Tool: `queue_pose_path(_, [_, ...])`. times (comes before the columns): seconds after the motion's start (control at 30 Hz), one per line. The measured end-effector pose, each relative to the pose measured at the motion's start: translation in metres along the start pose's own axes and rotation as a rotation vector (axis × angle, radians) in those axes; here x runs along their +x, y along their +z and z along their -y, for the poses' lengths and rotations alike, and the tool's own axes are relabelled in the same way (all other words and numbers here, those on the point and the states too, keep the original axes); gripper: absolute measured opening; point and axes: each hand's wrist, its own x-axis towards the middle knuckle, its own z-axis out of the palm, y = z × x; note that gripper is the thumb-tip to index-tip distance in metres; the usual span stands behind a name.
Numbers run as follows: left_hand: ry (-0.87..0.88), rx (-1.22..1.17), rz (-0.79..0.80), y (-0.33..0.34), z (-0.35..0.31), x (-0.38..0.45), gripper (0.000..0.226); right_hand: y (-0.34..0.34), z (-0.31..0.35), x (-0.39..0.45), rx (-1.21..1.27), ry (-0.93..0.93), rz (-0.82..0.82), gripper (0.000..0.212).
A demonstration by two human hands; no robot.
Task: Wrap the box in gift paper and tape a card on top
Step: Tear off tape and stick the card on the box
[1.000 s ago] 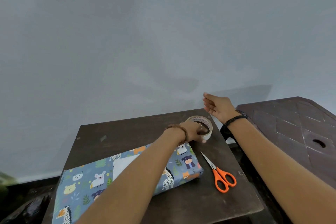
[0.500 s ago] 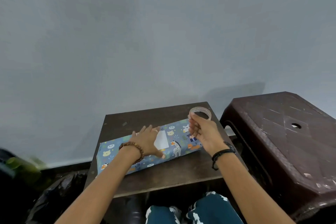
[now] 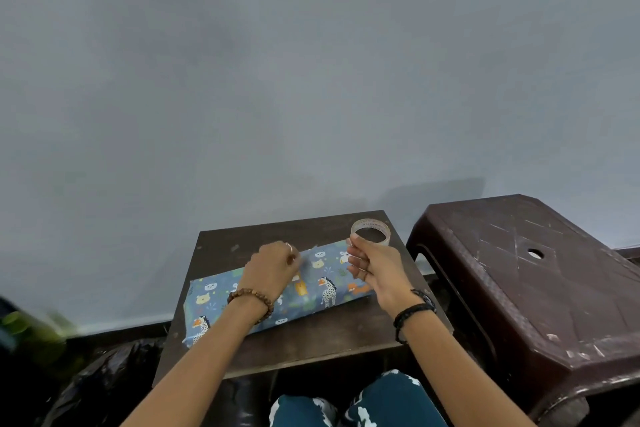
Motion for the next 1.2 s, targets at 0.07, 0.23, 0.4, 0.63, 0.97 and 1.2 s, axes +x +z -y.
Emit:
queue_pose_path(0.07, [-0.102, -0.282, -0.165, -0.007, -0.003, 0.002, 0.014, -0.001, 0.001, 0.001, -0.013, -0.032, 0.013, 0.016])
queue_pose_path(0.23, [-0.616, -1.161, -0.081, -0.006, -0.002, 0.011, 0.017, 0.003, -0.002, 0.001, -0.138, -0.158, 0.009, 0.018])
queue_pose_path(0.4, [-0.782, -1.331, 0.136, 0.023, 0.013, 0.002, 0.02, 0.008, -0.024, -0.001, -0.333, -0.262, 0.065, 0.018])
queue_pose_path(0.63, [-0.76, -1.269, 0.254, 0.026, 0.021, 0.001, 0.015, 0.017, -0.046, 0.002, -0.447, -0.276, 0.126, 0.027])
queue_pose_path(0.97, [-0.578, -1.343, 0.257, 0.012, 0.015, -0.003, 0.014, 0.019, -0.039, 0.001, -0.244, -0.231, 0.151, 0.016])
queue_pose_path(1.2, [-0.513, -1.391, 0.165, -0.015, 0.01, 0.002, 0.015, 0.02, -0.011, -0.003, 0.061, -0.246, 0.141, 0.013])
